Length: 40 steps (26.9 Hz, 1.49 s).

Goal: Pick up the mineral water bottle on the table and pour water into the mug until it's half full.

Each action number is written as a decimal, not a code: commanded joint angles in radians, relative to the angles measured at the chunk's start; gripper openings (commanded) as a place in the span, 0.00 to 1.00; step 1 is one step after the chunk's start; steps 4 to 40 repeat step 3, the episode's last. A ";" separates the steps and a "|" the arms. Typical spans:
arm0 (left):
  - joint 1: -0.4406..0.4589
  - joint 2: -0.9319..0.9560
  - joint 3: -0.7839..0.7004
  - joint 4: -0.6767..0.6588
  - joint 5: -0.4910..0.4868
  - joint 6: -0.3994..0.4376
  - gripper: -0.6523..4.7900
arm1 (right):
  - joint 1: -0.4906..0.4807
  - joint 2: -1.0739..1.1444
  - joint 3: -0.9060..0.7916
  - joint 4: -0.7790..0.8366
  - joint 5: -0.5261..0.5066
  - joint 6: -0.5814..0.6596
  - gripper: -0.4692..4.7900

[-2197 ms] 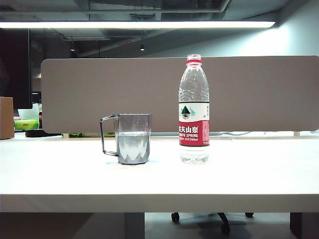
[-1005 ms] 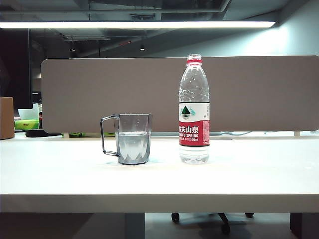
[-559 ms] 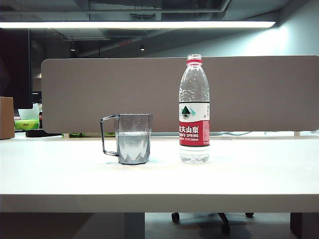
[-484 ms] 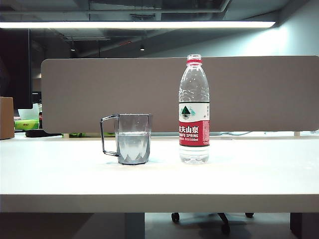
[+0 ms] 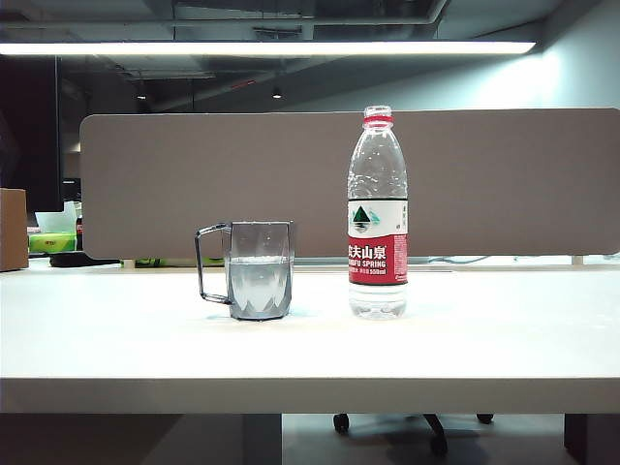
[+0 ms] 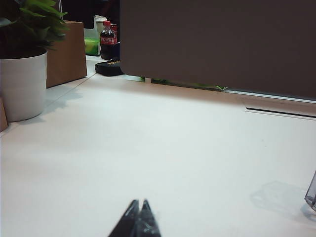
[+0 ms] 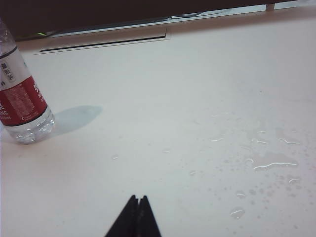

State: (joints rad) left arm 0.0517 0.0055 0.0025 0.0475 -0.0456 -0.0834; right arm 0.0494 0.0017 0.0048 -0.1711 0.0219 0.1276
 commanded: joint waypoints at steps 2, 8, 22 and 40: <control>-0.001 0.001 0.005 0.010 0.000 -0.003 0.11 | 0.001 -0.002 -0.003 0.014 0.001 0.003 0.08; -0.001 0.001 0.005 0.010 0.000 -0.003 0.11 | 0.001 -0.002 -0.003 0.014 0.001 0.003 0.08; -0.001 0.001 0.005 0.010 0.000 -0.003 0.11 | 0.001 -0.002 -0.003 0.014 0.001 0.003 0.08; -0.001 0.001 0.005 0.010 0.000 -0.003 0.11 | 0.001 -0.002 -0.003 0.014 0.001 0.003 0.08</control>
